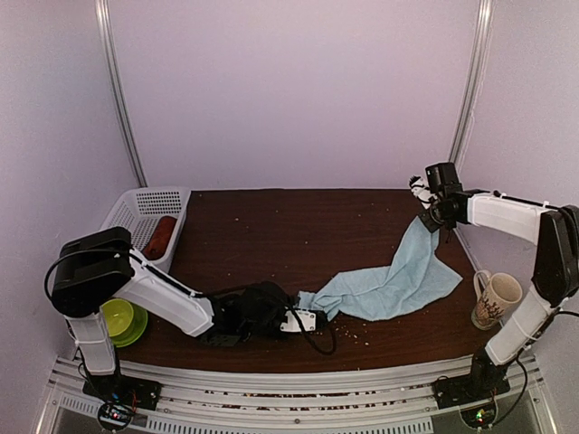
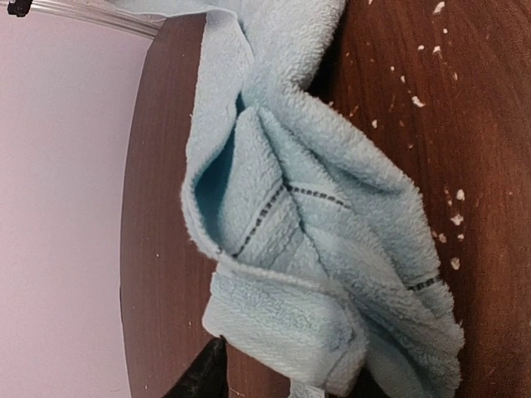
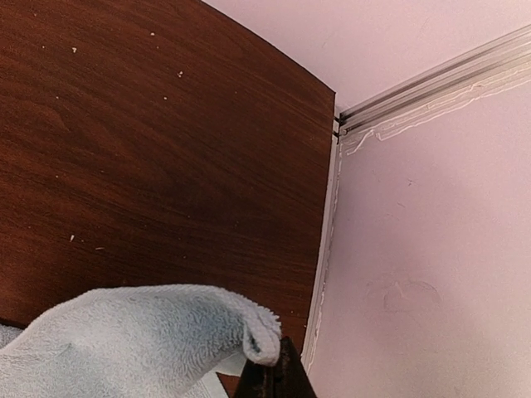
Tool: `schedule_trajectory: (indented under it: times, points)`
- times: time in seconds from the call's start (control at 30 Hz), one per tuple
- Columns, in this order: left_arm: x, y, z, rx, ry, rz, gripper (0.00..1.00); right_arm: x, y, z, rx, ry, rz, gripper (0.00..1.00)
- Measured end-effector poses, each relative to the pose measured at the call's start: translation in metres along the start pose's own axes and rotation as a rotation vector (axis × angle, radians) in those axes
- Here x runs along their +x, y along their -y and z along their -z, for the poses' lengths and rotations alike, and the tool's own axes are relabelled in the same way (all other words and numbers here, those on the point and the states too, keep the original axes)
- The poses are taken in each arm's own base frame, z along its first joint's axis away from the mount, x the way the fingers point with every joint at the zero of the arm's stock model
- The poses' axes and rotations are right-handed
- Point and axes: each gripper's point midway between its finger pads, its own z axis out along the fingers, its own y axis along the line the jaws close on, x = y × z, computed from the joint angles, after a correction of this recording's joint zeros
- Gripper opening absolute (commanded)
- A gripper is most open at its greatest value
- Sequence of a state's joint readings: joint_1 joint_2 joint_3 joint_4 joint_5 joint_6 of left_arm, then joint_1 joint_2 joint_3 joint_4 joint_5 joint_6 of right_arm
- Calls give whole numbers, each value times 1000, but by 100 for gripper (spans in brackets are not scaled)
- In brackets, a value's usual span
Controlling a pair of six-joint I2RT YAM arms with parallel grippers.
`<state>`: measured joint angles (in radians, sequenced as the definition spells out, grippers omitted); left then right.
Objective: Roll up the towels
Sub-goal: Flatten out the towel at the center of the board.
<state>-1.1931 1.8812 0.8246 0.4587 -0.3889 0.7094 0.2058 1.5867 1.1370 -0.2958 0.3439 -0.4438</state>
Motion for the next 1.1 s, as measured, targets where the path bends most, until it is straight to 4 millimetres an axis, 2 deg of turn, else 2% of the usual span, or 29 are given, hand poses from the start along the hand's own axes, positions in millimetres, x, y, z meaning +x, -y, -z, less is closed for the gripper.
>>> schedule_trajectory:
  times: [0.17,0.3,0.57,0.83,1.1]
  points:
    - [-7,9,5,3,8,-18,44,2,-2,-11,0,-25,8,0]
    - [-12,16,8,9,14,-32,42,5,-4,-21,1,-51,14,0]
    - [-13,26,4,-4,-13,-59,41,9,-5,-22,-2,-66,18,0]
    - [-9,8,7,-137,-52,-50,43,11,-6,-22,-7,-74,21,0]
    - [-8,16,13,-146,-50,-77,43,11,-7,-22,-11,-75,22,0]
